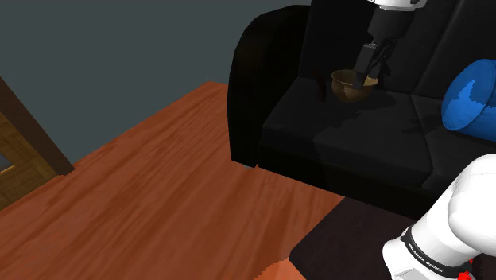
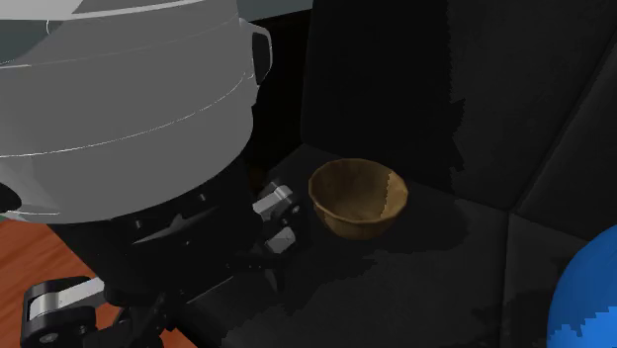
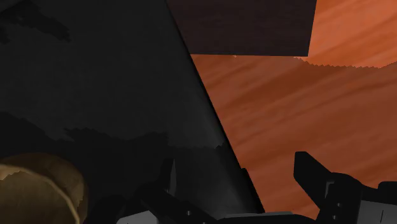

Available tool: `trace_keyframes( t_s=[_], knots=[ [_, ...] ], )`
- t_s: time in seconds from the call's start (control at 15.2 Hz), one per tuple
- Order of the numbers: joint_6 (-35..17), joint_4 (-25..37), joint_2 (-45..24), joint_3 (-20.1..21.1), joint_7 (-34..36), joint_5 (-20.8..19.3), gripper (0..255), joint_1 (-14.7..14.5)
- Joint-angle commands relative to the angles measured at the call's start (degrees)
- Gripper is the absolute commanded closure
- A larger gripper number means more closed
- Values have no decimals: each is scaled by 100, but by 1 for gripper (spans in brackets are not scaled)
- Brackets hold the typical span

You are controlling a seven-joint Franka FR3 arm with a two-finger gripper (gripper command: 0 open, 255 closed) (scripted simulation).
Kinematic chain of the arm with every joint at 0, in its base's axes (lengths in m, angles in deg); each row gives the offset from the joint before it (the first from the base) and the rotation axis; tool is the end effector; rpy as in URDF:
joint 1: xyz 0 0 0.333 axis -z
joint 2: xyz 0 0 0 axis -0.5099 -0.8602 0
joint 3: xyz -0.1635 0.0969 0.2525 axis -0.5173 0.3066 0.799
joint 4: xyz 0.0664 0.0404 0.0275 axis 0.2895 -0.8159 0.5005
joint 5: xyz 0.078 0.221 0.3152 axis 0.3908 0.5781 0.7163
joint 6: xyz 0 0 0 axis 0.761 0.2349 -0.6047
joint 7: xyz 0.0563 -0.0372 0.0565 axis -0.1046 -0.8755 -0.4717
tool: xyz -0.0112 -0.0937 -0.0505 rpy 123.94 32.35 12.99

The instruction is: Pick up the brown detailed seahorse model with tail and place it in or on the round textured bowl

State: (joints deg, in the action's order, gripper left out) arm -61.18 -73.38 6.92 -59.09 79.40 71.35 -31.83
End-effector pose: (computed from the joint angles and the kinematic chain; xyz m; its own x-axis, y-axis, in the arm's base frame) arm 0.3110 -0.0193 0.6217 0.9969 0.0648 0.0440 0.0640 -0.9978 0.0183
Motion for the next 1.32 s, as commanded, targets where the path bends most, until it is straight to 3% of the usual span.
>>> trace_keyframes(
  t_s=[0.0, 0.59, 1.12, 1.25],
  knots=[
    [0, 0, 0, 0, 0, 0, 0, 0],
    [-1067, 674, -1510, -890, -1261, -141, 0, -69],
    [-1644, 1850, -3151, -1577, -2479, 287, 0, -183],
    [-1739, 1870, -3267, -1606, -2559, 336, 0, -178]
  ],
)
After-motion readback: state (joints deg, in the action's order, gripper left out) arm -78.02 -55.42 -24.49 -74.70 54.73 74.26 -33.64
